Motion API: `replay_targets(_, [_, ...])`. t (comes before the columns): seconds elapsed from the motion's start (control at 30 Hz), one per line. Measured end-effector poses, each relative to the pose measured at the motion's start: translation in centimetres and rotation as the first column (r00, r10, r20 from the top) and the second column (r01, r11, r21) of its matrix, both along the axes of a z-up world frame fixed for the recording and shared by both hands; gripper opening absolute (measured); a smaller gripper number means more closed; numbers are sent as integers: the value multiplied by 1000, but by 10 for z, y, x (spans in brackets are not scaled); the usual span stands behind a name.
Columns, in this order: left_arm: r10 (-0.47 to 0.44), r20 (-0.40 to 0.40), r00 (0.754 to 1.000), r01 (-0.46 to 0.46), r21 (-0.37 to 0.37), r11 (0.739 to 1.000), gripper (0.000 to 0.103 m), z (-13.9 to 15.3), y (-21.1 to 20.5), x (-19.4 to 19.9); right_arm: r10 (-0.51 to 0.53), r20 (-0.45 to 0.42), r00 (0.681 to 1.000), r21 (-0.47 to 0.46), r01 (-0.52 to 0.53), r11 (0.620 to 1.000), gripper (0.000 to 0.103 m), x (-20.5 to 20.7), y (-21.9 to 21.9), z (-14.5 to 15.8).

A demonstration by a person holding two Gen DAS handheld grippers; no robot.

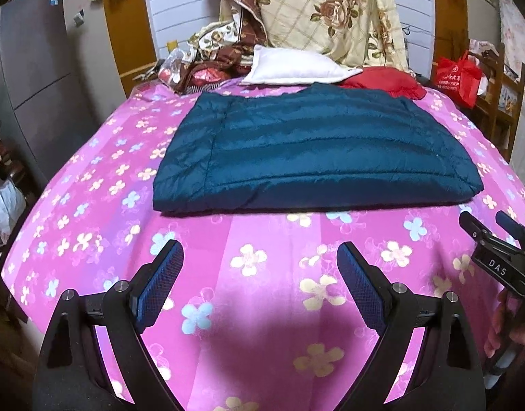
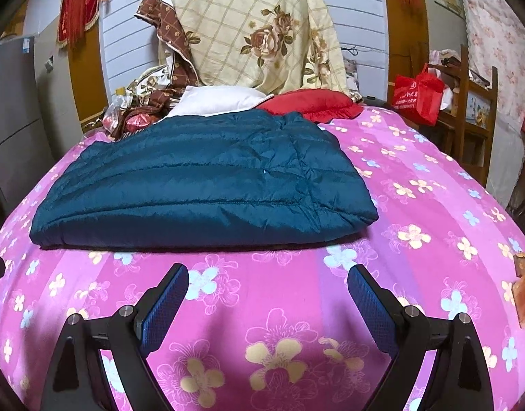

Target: Fold large clothes

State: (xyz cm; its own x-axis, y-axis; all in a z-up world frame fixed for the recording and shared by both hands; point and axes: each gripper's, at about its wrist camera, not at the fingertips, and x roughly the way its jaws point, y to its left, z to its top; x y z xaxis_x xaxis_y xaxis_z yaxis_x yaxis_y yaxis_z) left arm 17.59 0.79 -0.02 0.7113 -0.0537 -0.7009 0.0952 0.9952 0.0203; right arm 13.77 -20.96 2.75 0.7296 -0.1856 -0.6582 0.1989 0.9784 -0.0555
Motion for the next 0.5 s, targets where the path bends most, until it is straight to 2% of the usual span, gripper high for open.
replay_targets(0.5, [18,-55,998,-18,5,1000,92,-14,8,12,-11,-38,999,11,12,1000,93,6,0,-10])
